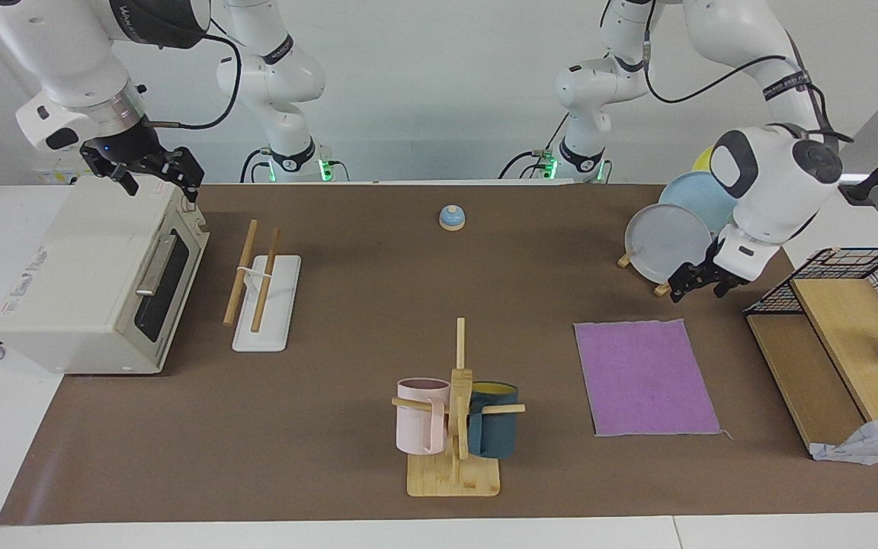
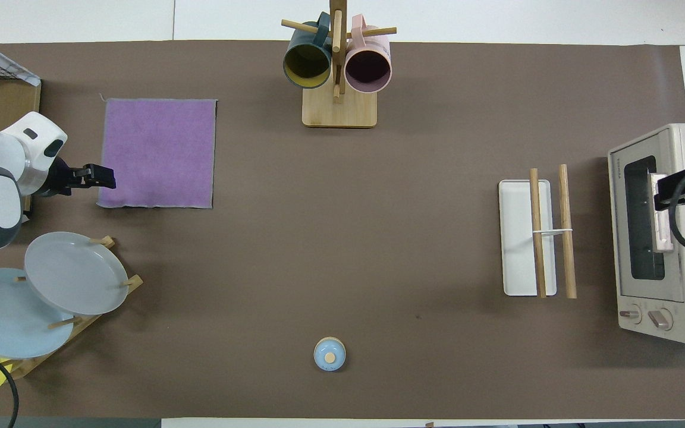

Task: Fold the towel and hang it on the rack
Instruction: 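Grasp the towel edge with the left gripper and lift it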

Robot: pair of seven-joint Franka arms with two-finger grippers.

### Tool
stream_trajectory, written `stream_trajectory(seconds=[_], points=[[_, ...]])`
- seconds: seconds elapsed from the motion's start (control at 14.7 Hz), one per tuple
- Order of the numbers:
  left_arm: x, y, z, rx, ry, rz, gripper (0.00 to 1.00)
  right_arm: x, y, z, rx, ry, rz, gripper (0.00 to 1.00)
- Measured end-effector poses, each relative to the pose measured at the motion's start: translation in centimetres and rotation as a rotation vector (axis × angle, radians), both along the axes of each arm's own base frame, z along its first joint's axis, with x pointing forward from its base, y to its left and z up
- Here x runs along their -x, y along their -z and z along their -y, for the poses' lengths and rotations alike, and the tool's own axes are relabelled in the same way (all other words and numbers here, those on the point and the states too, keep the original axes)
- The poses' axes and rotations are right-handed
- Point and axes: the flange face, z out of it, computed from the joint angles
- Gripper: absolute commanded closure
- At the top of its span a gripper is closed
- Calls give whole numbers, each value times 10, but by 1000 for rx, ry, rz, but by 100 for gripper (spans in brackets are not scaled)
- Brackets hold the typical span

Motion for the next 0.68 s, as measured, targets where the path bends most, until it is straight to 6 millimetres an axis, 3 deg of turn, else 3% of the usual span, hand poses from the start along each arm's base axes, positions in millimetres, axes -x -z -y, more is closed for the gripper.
stream_trajectory(seconds=[0.27, 0.68], points=[[-3, 31, -10, 8, -17, -22, 17, 0, 0, 0, 0, 0, 0, 0], [-2, 33, -10, 9, -18, -27, 42, 0, 0, 0, 0, 0, 0, 0]])
